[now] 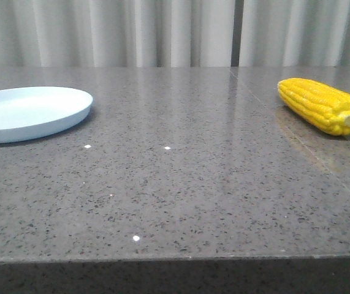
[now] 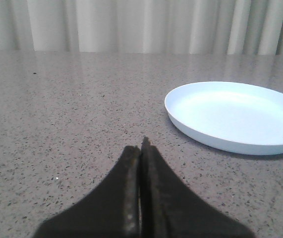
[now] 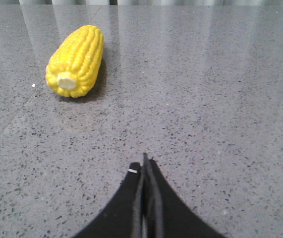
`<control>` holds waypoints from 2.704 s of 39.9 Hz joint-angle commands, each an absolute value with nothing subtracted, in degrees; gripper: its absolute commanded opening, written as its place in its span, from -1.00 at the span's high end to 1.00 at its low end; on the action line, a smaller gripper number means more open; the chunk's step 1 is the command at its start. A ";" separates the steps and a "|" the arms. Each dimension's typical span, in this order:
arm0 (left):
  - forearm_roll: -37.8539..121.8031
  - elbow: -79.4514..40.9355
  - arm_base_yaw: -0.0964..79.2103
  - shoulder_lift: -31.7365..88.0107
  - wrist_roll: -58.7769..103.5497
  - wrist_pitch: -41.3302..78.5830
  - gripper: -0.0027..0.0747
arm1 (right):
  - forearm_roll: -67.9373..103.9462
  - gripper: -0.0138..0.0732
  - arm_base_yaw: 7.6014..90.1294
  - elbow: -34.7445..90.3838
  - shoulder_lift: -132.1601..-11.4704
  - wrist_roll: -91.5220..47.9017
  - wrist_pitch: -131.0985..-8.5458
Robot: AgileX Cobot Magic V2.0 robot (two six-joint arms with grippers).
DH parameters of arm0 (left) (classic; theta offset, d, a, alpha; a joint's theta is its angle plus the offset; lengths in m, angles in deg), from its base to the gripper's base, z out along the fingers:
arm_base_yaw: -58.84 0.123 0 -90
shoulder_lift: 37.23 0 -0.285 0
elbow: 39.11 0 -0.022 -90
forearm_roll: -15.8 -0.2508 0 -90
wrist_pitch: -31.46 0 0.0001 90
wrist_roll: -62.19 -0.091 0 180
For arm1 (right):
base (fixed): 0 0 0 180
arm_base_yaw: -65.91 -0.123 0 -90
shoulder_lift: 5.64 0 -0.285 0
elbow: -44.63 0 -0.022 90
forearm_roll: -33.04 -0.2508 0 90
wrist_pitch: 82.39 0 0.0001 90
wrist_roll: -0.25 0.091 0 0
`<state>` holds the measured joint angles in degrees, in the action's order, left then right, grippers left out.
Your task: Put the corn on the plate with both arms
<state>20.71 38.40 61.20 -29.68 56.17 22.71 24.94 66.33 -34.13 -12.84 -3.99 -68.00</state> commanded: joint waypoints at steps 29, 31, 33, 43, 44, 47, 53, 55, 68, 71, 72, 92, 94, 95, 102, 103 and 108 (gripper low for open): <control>20.88 38.59 61.16 -30.88 56.76 27.44 0.98 | 24.87 0.83 66.56 -33.85 -11.87 -4.50 -72.32; 20.88 38.59 61.16 -30.88 56.76 27.44 0.98 | 24.87 0.83 66.56 -33.85 -11.87 -4.50 -72.32; 20.88 38.59 61.16 -30.88 56.76 27.44 0.98 | 24.87 0.83 66.56 -33.85 -11.87 -4.50 -72.32; 20.88 38.59 61.16 -30.88 56.76 28.10 0.98 | 24.87 0.83 66.56 -33.85 -11.87 -4.50 -72.32; 20.88 38.59 61.16 -30.88 56.76 28.44 0.98 | 24.87 0.83 66.56 -33.85 -11.87 -4.50 -72.32; 20.88 38.59 61.16 -30.88 56.76 29.25 0.98 | 24.87 0.83 66.56 -33.85 -11.87 -4.50 -72.32; 20.88 38.59 61.16 -30.88 56.76 30.09 0.98 | 24.74 0.83 66.56 -33.85 -11.87 -4.50 -72.37; 20.88 38.59 61.16 -30.88 56.76 30.96 0.98 | 24.21 0.83 66.56 -33.85 -11.87 -4.45 -72.60; 20.88 36.43 61.16 -30.88 56.76 47.93 0.98 | 20.52 0.83 66.56 -29.19 -11.87 -4.45 -79.08; 20.88 32.62 61.16 -30.62 56.76 45.20 0.98 | 20.52 0.83 66.56 -25.06 -11.87 -4.45 -77.10; 20.88 30.95 61.16 -30.47 56.76 43.46 0.98 | 20.52 0.83 66.56 -23.79 -11.94 -4.45 -76.11; 20.44 6.57 61.16 -4.34 52.08 17.14 0.98 | 20.57 0.82 66.56 3.92 -37.50 -4.45 -59.42; 20.44 6.55 61.16 -3.75 52.08 17.27 0.98 | 20.57 0.82 66.56 4.35 -38.27 -4.45 -59.66; 20.44 6.55 61.16 -3.75 52.08 17.42 0.98 | 20.57 0.82 66.56 4.39 -38.48 -4.45 -59.90; 20.44 6.55 61.16 -3.75 52.08 17.42 0.98 | 20.57 0.78 66.56 4.39 -38.53 -4.45 -59.90; 20.44 6.55 61.16 -3.75 52.08 17.58 0.97 | 20.57 0.73 66.56 4.39 -38.53 -4.45 -59.90; 20.44 6.55 61.16 -3.75 52.08 17.57 0.58 | 20.62 0.33 66.56 4.39 -38.53 -4.45 -59.90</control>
<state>20.26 8.78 61.20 -4.42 52.17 13.06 20.70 66.33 2.32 -37.77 -3.99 -55.87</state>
